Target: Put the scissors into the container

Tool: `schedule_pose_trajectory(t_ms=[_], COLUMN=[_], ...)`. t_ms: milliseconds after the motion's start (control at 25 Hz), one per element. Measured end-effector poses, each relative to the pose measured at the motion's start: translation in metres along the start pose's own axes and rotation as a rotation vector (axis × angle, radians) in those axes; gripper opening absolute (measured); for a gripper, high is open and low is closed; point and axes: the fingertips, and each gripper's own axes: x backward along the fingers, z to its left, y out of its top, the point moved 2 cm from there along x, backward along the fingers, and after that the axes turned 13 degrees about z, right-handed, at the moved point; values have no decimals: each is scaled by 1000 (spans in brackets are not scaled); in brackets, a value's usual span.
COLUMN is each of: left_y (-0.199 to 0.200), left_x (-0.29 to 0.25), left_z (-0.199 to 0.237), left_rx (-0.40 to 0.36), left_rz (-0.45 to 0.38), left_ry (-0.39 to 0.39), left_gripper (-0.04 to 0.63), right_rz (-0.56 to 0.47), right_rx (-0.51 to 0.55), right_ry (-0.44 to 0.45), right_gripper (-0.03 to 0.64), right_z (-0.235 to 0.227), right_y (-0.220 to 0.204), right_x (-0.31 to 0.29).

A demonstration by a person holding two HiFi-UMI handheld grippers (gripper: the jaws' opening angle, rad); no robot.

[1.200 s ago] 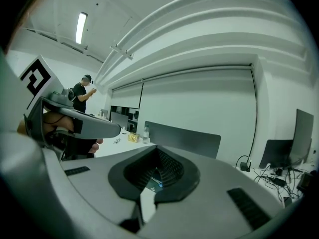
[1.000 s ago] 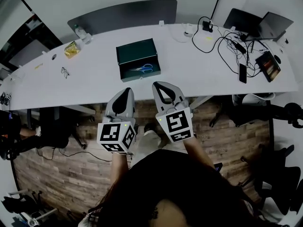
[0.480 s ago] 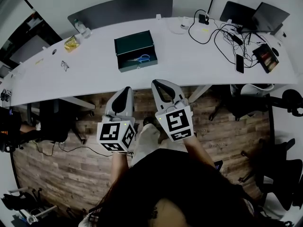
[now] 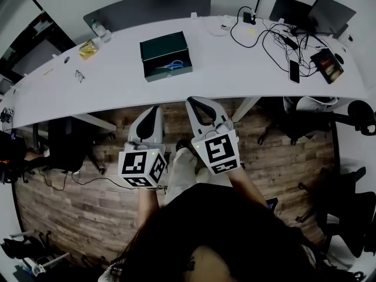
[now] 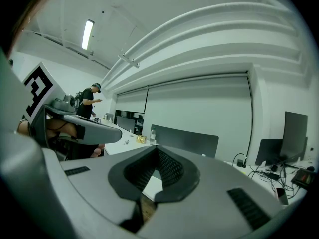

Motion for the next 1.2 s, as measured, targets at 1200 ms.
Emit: schedule_pose_trajectory(t_ms=[1200], left_y=[-22], left_x=[44], left_z=[-27], left_rx=[-14], left_rz=[-31], left_ry=[21], left_gripper=[11], right_rz=[-36], right_rx=[32], right_ry=[-9], right_gripper=[8], right_z=[19], right_y=[-15], right_x=[51])
